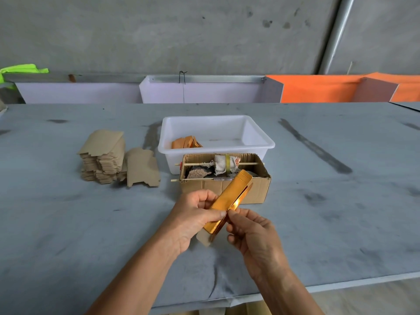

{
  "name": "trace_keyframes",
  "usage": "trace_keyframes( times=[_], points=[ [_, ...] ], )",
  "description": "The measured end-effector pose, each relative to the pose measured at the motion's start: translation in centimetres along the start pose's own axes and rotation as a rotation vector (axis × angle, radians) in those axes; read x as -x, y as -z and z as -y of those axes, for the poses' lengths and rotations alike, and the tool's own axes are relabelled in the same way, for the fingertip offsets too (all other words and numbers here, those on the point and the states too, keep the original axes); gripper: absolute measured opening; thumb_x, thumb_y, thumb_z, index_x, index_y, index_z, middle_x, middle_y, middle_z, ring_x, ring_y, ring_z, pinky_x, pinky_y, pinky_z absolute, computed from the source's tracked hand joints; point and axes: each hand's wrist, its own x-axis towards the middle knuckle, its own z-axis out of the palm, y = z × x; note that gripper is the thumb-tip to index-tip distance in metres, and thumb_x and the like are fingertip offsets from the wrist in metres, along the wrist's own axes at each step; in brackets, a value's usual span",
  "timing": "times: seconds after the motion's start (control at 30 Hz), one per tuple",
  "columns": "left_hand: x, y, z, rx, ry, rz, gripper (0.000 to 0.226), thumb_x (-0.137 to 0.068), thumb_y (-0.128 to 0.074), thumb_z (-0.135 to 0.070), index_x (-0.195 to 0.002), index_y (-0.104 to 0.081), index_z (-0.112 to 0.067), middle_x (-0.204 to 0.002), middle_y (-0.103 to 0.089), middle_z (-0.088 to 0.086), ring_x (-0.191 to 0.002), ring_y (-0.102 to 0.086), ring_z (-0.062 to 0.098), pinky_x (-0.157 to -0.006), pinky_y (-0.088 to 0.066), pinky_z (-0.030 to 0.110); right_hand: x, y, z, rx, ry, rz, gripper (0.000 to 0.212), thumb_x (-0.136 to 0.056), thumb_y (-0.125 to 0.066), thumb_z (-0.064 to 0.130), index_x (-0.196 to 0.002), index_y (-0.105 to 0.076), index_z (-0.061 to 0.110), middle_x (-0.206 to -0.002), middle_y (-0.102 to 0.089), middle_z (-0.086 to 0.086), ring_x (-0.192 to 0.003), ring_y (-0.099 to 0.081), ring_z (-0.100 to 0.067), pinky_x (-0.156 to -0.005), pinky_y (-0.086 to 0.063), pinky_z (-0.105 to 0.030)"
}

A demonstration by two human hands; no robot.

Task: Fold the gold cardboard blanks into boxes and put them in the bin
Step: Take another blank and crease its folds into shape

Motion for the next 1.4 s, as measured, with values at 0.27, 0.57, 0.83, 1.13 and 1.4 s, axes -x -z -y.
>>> trace_keyframes(
  times=[0.27, 0.57, 0.83, 1.13, 1.4],
  points=[
    [0.7, -0.4, 0.0, -0.088, -0.007, 0.029, 0.036, -0.073, -0.074, 0.005, -0.103, -0.063, -0.013, -0.085, -0.072, 0.004, -0.069, -0.065, 0.009, -0.064, -0.054, 0.025, 0.0, -0.4, 0.1, 0.034, 0.03, -0.092, 0.023, -0.086, -0.064, 0.006, -0.063, -0.066, 0.011, -0.055, -0.06, -0.004, -0.052, -0.053, -0.01, -0.05, -0.041, -0.023],
    [0.1, 1.3, -0.9, -0.151, -0.042, 0.074, 0.039, -0.075, -0.072, 0.007, -0.099, -0.062, -0.022, -0.089, -0.072, -0.001, -0.069, -0.065, 0.007, -0.052, -0.048, 0.018, -0.6, 0.7, 2.1, 0.132, 0.079, -0.068, 0.015, -0.081, -0.068, 0.005, -0.068, -0.062, 0.011, -0.056, -0.059, 0.0, -0.053, -0.052, -0.009, -0.051, -0.04, -0.023],
    [-0.7, -0.4, 0.5, 0.563, 0.007, -0.273, 0.017, -0.075, -0.069, 0.008, -0.08, -0.064, -0.007, -0.063, -0.065, 0.003, -0.051, -0.06, 0.01, -0.047, -0.05, 0.019, -1.3, -1.0, 2.2, -0.082, 0.008, -0.153, 0.013, -0.08, -0.068, 0.001, -0.073, -0.062, 0.009, -0.06, -0.062, -0.004, -0.045, -0.051, -0.006, -0.039, -0.039, -0.017],
    [-1.6, -0.8, 0.8, 0.54, -0.054, -0.267, 0.015, -0.072, -0.071, 0.006, -0.086, -0.067, 0.001, -0.068, -0.071, 0.011, -0.057, -0.068, 0.019, -0.053, -0.055, 0.025, -2.2, -2.0, 2.5, -0.012, 0.0, -0.167, 0.02, -0.079, -0.07, 0.002, -0.066, -0.06, 0.013, -0.054, -0.06, 0.0, -0.045, -0.052, -0.005, -0.041, -0.039, -0.017],
    [-1.8, 0.4, 1.8, 0.57, -0.062, -0.377, 0.01, -0.073, -0.071, 0.007, -0.074, -0.068, -0.003, -0.065, -0.07, 0.012, -0.057, -0.067, 0.022, -0.053, -0.056, 0.026, -3.5, -1.7, 4.1, 0.483, 0.322, -0.269, 0.018, -0.085, -0.067, 0.018, -0.067, -0.067, 0.021, -0.052, -0.06, 0.012, -0.055, -0.051, -0.008, -0.056, -0.038, -0.025]
  ],
)
